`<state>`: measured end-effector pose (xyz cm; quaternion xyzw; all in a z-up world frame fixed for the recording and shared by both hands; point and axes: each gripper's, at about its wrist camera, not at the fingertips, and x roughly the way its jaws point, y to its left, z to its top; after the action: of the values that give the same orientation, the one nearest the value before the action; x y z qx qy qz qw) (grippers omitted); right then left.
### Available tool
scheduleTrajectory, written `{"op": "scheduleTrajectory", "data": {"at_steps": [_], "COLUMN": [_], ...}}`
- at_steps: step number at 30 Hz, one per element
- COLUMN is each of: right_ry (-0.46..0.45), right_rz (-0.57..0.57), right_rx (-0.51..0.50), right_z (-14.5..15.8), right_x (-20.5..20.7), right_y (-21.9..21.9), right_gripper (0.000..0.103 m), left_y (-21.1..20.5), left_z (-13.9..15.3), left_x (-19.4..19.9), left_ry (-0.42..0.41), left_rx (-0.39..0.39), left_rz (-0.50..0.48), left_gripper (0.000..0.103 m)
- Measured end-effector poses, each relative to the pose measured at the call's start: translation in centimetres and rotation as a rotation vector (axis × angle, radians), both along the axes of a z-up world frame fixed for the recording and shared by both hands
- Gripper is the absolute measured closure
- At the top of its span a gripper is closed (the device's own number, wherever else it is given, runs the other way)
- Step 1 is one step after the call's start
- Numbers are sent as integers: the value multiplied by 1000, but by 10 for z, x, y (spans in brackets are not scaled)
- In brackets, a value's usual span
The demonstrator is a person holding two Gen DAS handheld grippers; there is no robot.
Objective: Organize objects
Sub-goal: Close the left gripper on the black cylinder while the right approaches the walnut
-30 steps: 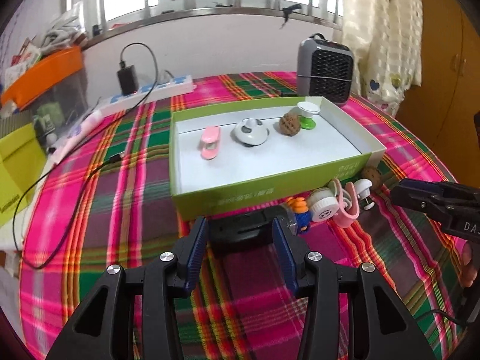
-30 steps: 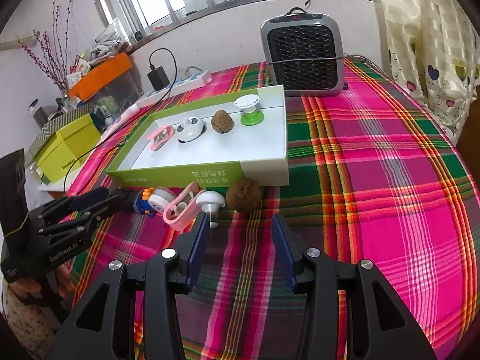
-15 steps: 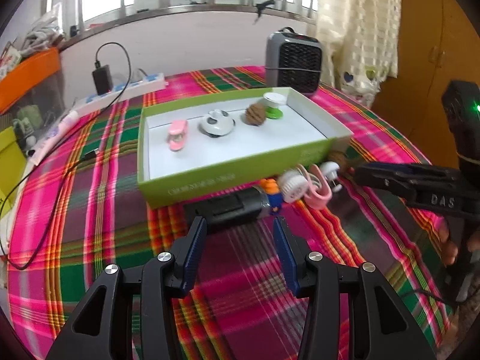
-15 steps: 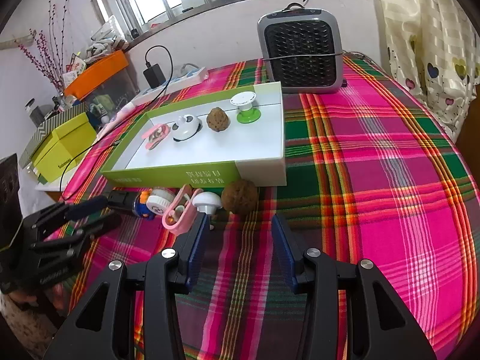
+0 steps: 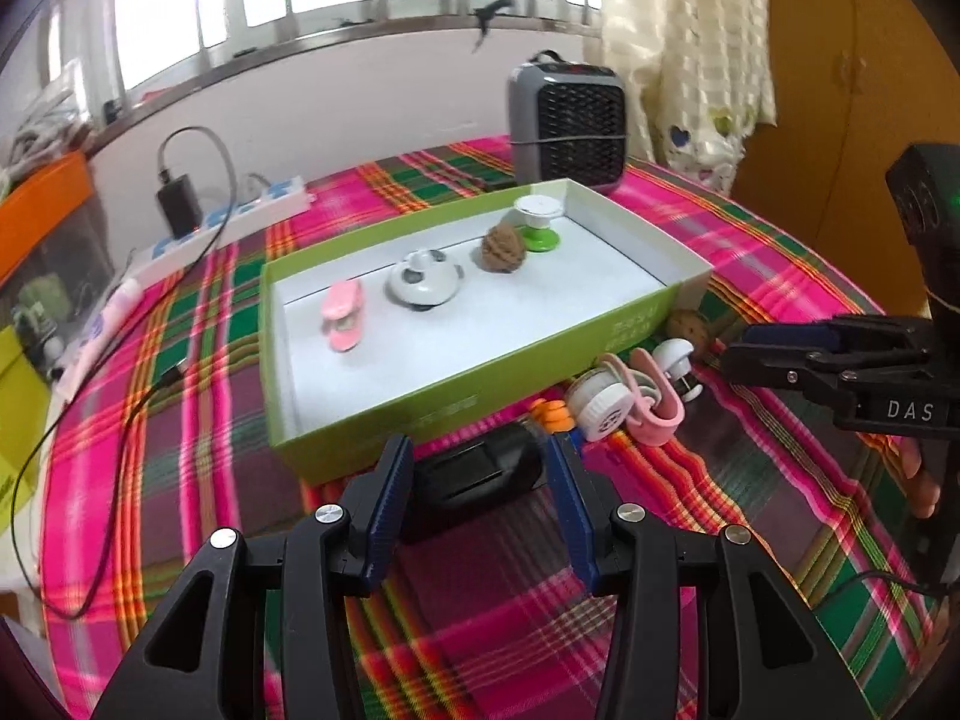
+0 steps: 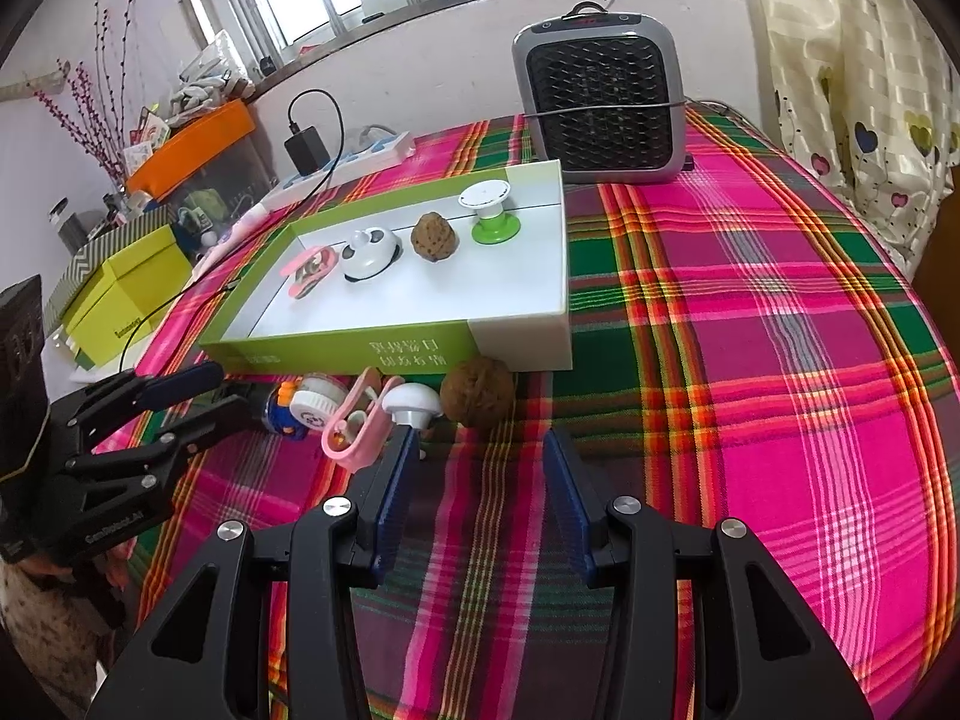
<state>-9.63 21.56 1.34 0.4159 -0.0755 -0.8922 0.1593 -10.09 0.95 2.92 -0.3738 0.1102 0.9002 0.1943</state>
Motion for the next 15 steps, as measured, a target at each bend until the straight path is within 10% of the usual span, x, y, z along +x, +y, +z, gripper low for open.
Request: {"op": "scheduleTrajectory", "data": {"at_steps": [15], "right_ry": [0], "right_rz": [-3], "right_rx": [0], "right_z": [0], "right_x": [-2], "right_y": [0], "right_gripper": [59], "left_y": [5], "left_z": [-6], "left_x": [-1], "left_ry": [-92], "left_rx": [9], "left_rz": [-69], "left_gripper": [57]}}
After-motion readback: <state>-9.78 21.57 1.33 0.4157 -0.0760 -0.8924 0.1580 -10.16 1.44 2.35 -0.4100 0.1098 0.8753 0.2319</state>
